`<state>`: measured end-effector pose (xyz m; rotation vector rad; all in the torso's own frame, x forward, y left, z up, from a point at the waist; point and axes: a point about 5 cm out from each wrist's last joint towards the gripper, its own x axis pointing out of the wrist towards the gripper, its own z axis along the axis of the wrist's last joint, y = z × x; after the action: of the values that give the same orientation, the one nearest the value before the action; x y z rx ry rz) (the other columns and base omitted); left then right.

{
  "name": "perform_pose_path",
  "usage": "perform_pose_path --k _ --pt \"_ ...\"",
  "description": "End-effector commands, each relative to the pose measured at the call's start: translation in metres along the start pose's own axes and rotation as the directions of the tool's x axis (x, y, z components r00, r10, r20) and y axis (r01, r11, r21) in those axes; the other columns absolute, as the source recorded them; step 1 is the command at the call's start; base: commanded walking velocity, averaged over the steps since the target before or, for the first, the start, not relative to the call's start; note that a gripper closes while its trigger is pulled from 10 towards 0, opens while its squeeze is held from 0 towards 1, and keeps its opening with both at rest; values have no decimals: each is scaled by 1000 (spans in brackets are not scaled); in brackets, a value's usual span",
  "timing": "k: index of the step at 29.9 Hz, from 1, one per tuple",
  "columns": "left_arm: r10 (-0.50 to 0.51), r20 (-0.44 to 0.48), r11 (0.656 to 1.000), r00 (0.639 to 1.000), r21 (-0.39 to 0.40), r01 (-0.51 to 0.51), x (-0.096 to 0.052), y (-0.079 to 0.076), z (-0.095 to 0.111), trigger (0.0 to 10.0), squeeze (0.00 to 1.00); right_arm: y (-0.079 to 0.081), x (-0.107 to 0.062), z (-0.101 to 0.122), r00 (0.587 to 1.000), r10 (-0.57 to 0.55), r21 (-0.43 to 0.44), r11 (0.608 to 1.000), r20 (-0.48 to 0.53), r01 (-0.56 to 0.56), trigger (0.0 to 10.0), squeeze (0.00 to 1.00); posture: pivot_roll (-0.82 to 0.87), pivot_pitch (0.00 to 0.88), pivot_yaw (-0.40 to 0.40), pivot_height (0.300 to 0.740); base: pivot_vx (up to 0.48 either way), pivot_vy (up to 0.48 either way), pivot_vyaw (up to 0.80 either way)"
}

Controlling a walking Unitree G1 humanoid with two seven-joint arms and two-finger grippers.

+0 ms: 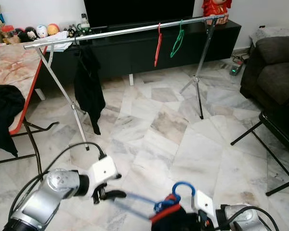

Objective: Hang hanger

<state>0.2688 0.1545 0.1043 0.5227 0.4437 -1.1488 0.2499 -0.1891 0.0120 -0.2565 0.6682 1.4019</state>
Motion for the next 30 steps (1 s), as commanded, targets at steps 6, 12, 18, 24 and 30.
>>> perform_pose_path --k 6,12,18,24,30 --pt "-139 -75 987 987 69 144 4 -10 3 10000 0 2 6 3 995 84 -38 996 -57 -86 0 0 59 55 25 740 0 0 0" --pt "-210 -124 973 970 66 219 15 -19 -7 10000 0 0 9 11 993 105 -56 993 -49 -108 0 0 59 56 17 740 0 0 0" --pt "-228 -137 969 964 63 239 25 -24 -10 10000 0 -1 12 17 994 108 -73 991 -22 -110 0 0 56 59 14 740 0 0 0" --pt "-208 -110 976 972 46 214 30 -19 -9 10000 0 -2 23 27 997 80 -130 988 10 -78 0 0 55 70 13 740 0 0 0" --pt "-215 -24 977 976 -4 215 23 -14 0 10000 0 -9 29 30 998 -57 -225 973 -32 48 0 0 56 73 15 740 0 0 0"
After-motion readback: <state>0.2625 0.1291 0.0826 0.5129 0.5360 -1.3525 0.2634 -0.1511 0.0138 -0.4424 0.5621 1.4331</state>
